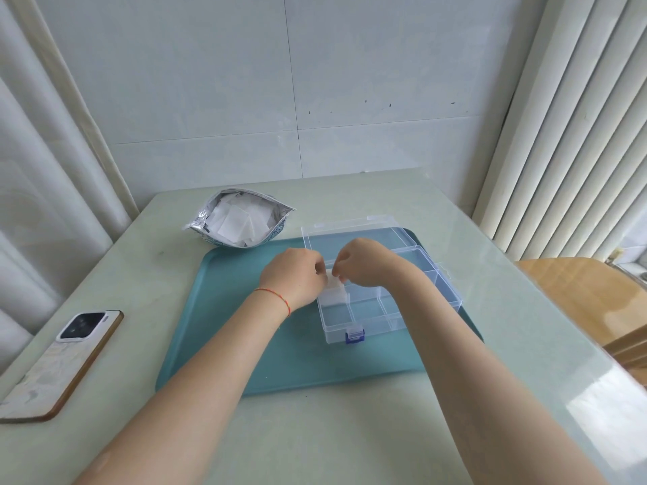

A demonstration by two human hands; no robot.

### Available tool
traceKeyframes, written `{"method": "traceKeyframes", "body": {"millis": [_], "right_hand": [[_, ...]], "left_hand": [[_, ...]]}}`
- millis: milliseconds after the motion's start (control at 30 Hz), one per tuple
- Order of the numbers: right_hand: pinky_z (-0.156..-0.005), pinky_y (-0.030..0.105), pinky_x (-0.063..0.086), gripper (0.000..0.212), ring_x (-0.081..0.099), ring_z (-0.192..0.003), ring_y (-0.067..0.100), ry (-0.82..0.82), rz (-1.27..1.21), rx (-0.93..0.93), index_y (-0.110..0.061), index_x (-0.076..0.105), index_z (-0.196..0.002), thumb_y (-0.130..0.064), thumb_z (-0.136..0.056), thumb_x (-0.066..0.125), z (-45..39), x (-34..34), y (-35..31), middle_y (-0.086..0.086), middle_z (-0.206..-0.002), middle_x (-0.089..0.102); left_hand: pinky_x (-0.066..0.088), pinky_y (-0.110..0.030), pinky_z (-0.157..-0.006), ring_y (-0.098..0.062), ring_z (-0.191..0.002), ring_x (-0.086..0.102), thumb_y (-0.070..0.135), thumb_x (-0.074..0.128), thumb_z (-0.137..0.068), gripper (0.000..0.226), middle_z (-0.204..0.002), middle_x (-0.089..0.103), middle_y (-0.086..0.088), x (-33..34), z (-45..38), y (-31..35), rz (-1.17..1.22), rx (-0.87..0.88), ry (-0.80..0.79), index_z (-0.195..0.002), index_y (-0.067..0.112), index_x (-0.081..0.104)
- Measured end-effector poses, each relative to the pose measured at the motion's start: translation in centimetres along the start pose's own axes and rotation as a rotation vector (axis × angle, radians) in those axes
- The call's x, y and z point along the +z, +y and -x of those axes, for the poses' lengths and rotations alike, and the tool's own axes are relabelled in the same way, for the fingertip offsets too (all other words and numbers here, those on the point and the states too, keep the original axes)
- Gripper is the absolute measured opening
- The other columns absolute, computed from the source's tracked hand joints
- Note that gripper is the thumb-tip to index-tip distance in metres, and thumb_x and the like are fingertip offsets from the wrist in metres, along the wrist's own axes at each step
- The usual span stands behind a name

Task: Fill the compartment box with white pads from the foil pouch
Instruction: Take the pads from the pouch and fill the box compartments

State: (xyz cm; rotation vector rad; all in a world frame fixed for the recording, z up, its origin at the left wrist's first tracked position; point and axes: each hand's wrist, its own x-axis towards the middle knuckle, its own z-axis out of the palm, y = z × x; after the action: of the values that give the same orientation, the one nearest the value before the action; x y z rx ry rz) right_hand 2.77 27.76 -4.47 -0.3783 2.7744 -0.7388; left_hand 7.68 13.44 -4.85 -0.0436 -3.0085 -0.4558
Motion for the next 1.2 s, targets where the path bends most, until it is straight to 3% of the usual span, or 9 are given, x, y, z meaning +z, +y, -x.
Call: {"method": "traceKeyframes", "body": {"millis": [100,233,300,467,533,667,867,1000,1200], "right_hand": [[-0.075,0.035,0.053,0.032,0.065,-0.082,0.032,0.026,0.008,0.007,0.005,0.067,-0.107,-0.011,-0.086,0.05,-0.2,0.0,0.1,0.019,-0.11,0.068],[-0.077,0.04,0.054,0.03,0.065,-0.095,0.038,-0.026,0.021,-0.014,0.004,0.068,-0.105,-0.013,-0.085,0.053,0.1,-0.1,0.1,0.019,-0.11,0.068],[-0.065,0.034,0.047,0.031,0.055,-0.069,0.031,0.056,0.003,-0.006,0.005,0.066,-0.107,-0.012,-0.085,0.051,0.4,-0.8,0.0,0.021,-0.109,0.067],[-0.056,0.031,0.038,0.033,0.041,-0.061,0.022,0.274,-0.138,-0.054,0.007,0.064,-0.104,-0.01,-0.083,0.045,0.3,-1.4,-1.6,0.023,-0.106,0.066],[-0.063,0.037,0.051,0.031,0.058,-0.073,0.035,0.287,-0.127,-0.105,0.004,0.067,-0.101,-0.01,-0.085,0.044,0.3,-0.9,-3.5,0.021,-0.103,0.069],[-0.079,0.031,0.05,0.028,0.062,-0.099,0.026,0.33,-0.163,-0.182,-0.006,0.071,-0.104,-0.01,-0.091,0.046,-0.8,0.0,-7.6,0.006,-0.105,0.07],[-0.077,0.045,0.056,0.037,0.066,-0.094,0.036,0.271,-0.153,-0.175,0.002,0.059,-0.121,-0.007,-0.088,0.044,-4.0,1.6,-12.1,0.014,-0.122,0.064],[-0.066,0.034,0.057,0.051,0.071,-0.072,0.028,0.218,-0.172,-0.083,-0.008,0.05,-0.137,-0.007,-0.086,0.042,-5.9,2.6,-13.4,0.008,-0.118,0.064],[-0.055,0.027,0.042,0.03,0.058,-0.07,0.02,0.339,-0.276,-0.071,-0.01,0.062,-0.114,-0.022,-0.086,0.066,-7.1,3.6,-14.2,-0.001,-0.1,0.064]], "left_hand": [[0.048,-0.028,-0.074,-0.024,-0.093,0.061,0.023,0.051,-0.091,0.021,-0.103,0.068,0.002,0.1,0.1,-0.1,0.003,0.0,0.004,-0.095,0.028,0.071],[0.045,-0.028,-0.069,-0.025,-0.091,0.062,0.023,0.05,-0.09,0.023,-0.1,0.068,0.003,0.0,0.1,0.1,-0.015,0.001,-0.015,-0.092,0.027,0.072],[0.046,-0.028,-0.072,-0.023,-0.093,0.06,0.025,0.05,-0.09,0.022,-0.101,0.066,0.005,-0.3,0.2,-0.2,0.018,-0.003,0.012,-0.094,0.028,0.071],[0.048,-0.031,-0.073,-0.024,-0.088,0.059,0.023,0.05,-0.09,0.021,-0.095,0.059,0.002,-1.7,0.8,-2.4,0.16,-0.073,0.232,-0.092,0.026,0.071],[0.049,-0.033,-0.073,-0.026,-0.086,0.06,0.02,0.052,-0.09,0.02,-0.104,0.055,0.0,-2.4,1.1,-3.8,0.215,-0.14,0.336,-0.098,0.024,0.07],[0.041,-0.03,-0.069,-0.027,-0.093,0.061,0.017,0.053,-0.091,0.027,-0.129,0.049,0.003,-3.6,1.4,-7.3,0.209,-0.22,0.437,-0.115,0.016,0.065],[0.04,-0.03,-0.084,-0.026,-0.114,0.055,0.016,0.051,-0.093,0.037,-0.135,0.052,-0.005,-3.6,0.7,-10.7,0.285,-0.256,0.384,-0.128,0.012,0.06],[0.039,-0.028,-0.087,-0.025,-0.113,0.054,0.013,0.054,-0.091,0.035,-0.121,0.061,-0.01,-3.4,0.2,-11.2,0.381,-0.219,0.392,-0.125,0.01,0.062],[0.04,-0.03,-0.092,-0.026,-0.111,0.054,0.008,0.052,-0.089,0.034,-0.118,0.061,-0.011,-3.6,0.5,-11.2,0.43,-0.19,0.379,-0.121,0.007,0.064]]}}
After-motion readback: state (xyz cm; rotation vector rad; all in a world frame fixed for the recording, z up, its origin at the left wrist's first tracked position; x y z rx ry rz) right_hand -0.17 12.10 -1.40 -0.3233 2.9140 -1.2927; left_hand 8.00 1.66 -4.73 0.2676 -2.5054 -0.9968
